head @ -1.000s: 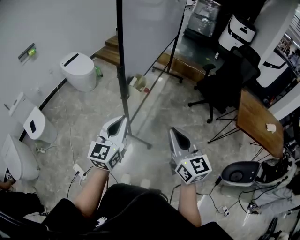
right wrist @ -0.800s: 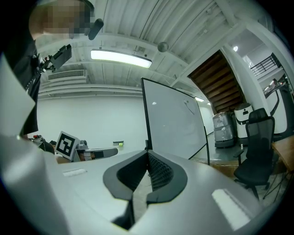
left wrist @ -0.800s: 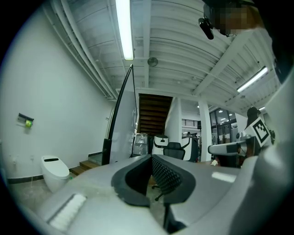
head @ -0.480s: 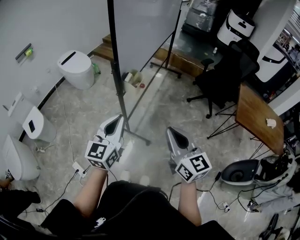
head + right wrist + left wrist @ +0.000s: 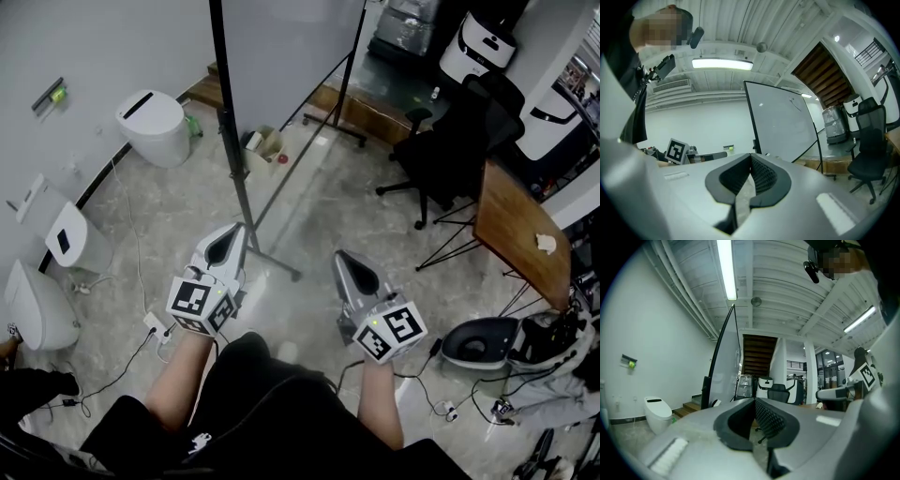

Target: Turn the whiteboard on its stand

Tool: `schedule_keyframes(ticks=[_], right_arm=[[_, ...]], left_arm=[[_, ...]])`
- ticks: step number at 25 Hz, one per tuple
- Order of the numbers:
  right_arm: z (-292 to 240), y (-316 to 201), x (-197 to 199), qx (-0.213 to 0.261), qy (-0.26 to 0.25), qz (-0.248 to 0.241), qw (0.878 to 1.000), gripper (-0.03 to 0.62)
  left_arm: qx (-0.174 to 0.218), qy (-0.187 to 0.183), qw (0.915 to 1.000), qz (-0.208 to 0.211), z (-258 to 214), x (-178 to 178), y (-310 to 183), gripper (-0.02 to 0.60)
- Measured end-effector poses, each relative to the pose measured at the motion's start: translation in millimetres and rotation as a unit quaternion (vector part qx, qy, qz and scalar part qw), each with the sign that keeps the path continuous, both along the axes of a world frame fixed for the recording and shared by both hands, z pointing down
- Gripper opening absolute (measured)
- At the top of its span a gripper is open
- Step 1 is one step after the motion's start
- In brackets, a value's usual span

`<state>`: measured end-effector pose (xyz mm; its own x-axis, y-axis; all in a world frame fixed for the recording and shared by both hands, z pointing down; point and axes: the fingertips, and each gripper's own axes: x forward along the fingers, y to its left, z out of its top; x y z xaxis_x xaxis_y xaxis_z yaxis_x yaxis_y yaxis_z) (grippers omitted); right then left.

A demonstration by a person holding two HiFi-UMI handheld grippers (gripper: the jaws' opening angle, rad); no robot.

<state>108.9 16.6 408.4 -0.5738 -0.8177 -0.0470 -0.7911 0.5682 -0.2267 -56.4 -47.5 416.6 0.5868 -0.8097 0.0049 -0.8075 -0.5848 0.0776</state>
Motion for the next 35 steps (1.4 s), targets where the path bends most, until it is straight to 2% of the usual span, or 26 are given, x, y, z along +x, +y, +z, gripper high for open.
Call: schedule_keyframes(ticks=[10, 14, 25, 35], right_arm=[[1, -21, -13, -0.005, -0.003, -0.019, 1.0, 0.009], [-4, -35, -22, 0.006, 0.001, -0.02, 1.0, 0.008], [-20, -105, -43, 0.021, 0.021, -0.014, 0.999, 0.009], [-29, -161, -61, 0.027, 0.03, 0.0, 0.999, 0.009]], left_arm=[[-0.003, -0.004, 0.9999, -0.016, -1, -16, -19, 0.002], [-0.005, -0.002, 0.9998, -0.019, 3, -26, -37, 0.002], [0.009, -0.008, 0.9998, 0.017, -11, -22, -107, 0.002], [0.02, 0.009, 0.9993, 0.032, -19, -36, -163, 0.002]])
